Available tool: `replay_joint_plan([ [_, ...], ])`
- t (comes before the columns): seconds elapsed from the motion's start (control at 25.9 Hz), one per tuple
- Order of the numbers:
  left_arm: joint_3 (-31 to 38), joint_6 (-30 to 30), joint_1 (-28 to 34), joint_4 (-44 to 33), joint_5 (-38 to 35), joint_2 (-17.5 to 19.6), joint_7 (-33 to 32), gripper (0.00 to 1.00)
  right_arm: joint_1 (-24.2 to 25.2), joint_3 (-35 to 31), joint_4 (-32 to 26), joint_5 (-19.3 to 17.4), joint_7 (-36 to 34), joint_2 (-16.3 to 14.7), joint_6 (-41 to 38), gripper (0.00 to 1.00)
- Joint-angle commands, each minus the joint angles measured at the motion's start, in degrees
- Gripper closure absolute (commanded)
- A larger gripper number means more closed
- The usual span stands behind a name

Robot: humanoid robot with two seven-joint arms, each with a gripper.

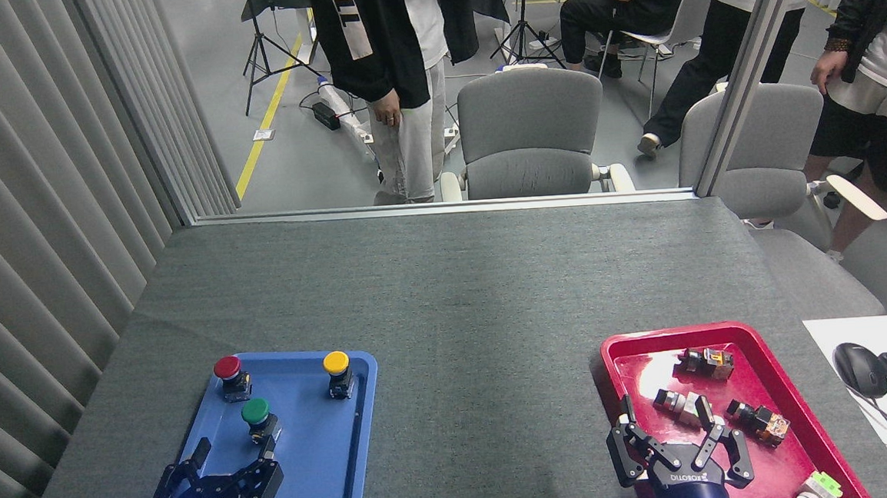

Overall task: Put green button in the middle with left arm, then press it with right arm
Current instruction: 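Lower the left gripper over the green button on the blue tray, then close the left gripper on the green button and lift it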

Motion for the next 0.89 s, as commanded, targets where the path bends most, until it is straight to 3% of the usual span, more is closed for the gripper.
replay_joint_plan([
  [0.0,-0.5,-3.7,-3.6,6.2,0.0,0.2,0.3,0.00,0.0,0.0,0.0,0.0,-0.1,0.1,0.0,0.00],
  [0.15,-2.5,-7.1,-6.4,10.6,-0.1,0.9,0.3,0.00,-0.1,0.1,0.0,0.0,-0.1,0.1,0.0,0.00],
  [0.54,-3.9,-6.8,-11.1,16.0,0.0,2.3,0.2,0.01,0.0,0.2,0.0,0.0,0.1,0.2,-0.3,0.00],
  [0.58,-4.1,-6.8,-11.2,16.0,0.0,2.3,0.2,0.05,-0.1,0.2,0.0,0.0,0.1,0.2,-0.4,0.00],
  [0.7,-4.3,-6.6,-11.6,16.4,0.1,1.9,0.1,0.40,-0.1,0.2,0.0,0.0,0.0,0.2,-0.5,0.00],
  [0.85,-4.5,-6.5,-12.3,17.3,0.1,1.8,-0.2,0.55,-0.1,0.2,0.0,0.0,0.0,0.2,-0.4,0.00],
])
